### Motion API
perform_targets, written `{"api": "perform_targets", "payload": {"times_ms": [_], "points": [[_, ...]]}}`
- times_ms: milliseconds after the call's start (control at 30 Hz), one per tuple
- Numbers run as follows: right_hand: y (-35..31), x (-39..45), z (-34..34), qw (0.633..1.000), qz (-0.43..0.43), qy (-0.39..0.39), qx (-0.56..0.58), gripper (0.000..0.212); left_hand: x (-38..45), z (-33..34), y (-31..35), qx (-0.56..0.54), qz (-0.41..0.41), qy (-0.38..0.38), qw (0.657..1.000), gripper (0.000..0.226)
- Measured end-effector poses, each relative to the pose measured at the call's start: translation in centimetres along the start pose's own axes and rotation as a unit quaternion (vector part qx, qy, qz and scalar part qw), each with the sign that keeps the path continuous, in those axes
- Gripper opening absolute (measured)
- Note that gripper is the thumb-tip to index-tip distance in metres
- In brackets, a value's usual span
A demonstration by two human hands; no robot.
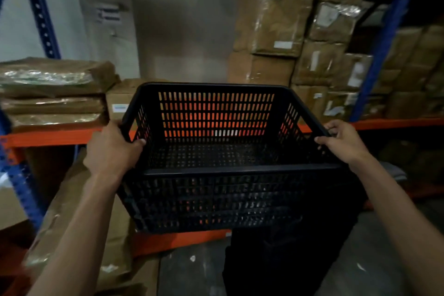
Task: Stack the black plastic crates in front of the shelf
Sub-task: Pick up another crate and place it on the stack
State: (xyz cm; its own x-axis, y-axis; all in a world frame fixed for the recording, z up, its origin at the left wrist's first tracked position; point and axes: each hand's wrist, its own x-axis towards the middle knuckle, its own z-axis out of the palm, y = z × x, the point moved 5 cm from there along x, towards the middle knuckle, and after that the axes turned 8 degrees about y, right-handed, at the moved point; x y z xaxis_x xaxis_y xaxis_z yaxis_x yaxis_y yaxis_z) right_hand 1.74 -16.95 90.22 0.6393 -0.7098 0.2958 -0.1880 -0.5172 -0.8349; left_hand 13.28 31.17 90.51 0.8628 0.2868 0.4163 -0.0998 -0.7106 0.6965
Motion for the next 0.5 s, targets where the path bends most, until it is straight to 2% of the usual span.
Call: {"api": "perform_targets", "payload": {"times_ms": [133, 300, 500], "points": [[0.7, 2.2, -3.3, 0.999, 0.0, 0.026, 0.025, 0.02, 0.7, 1.3, 3.8, -0.02, 0.022, -0.011, 0.999, 0.061], [2.3, 7.1, -7.1, 0.999, -0.008, 0.028, 0.041, 0.022, -0.2, 3.7, 10.2, -0.035, 0.033, 0.021, 0.999, 0.063], [7.5, 15.3, -12.6, 0.999, -0.001, 0.027, 0.037, 0.022, -3.3, 10.5, 18.6, -0.058, 0.036, 0.012, 0.998, 0.054]]}}
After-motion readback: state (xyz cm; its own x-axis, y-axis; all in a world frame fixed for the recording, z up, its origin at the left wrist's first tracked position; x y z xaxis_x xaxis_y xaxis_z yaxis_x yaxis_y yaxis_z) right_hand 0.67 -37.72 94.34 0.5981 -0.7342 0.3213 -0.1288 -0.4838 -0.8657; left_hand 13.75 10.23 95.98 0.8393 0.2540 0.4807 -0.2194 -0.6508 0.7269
